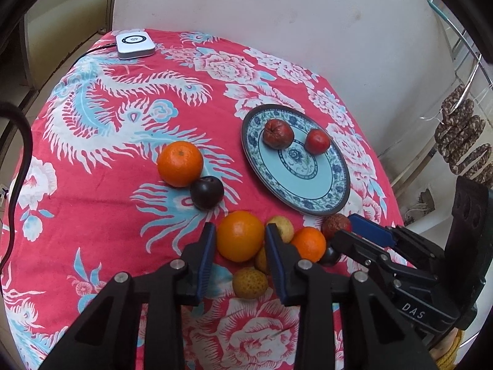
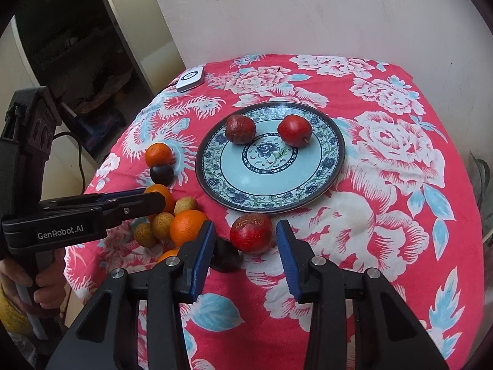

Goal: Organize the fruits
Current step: 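Grasp an orange with the left tool while the right tool grasps a red apple, then carry the orange and red apple onto the plate beside the first fruits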

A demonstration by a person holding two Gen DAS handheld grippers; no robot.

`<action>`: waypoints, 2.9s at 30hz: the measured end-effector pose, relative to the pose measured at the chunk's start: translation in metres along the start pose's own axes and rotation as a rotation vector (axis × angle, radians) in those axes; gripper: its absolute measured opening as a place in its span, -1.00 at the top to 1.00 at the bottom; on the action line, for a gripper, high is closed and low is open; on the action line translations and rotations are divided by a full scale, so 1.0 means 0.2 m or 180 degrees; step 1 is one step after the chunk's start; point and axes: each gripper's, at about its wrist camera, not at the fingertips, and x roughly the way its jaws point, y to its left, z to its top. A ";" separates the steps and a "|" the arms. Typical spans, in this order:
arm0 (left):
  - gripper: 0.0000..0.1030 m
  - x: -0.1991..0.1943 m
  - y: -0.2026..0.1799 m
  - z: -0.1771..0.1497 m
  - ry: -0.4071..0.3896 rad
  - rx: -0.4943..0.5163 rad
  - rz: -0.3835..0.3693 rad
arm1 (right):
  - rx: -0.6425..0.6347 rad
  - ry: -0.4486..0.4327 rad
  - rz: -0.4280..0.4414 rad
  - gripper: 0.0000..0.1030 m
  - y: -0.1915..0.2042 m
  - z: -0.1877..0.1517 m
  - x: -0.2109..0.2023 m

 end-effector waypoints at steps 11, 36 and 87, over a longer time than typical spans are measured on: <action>0.37 -0.03 -0.01 -0.02 -0.0004 0.0034 -0.0010 | 0.0010 -0.0019 -0.0008 0.39 -0.01 0.01 -0.01; 0.37 -0.11 -0.06 0.04 -0.0152 0.0117 0.0005 | -0.0058 -0.0219 -0.0008 0.44 0.02 0.04 -0.11; 0.37 0.21 -0.13 0.32 -0.0257 0.0216 -0.0121 | 0.0224 -0.0286 0.0209 0.45 -0.11 0.30 0.17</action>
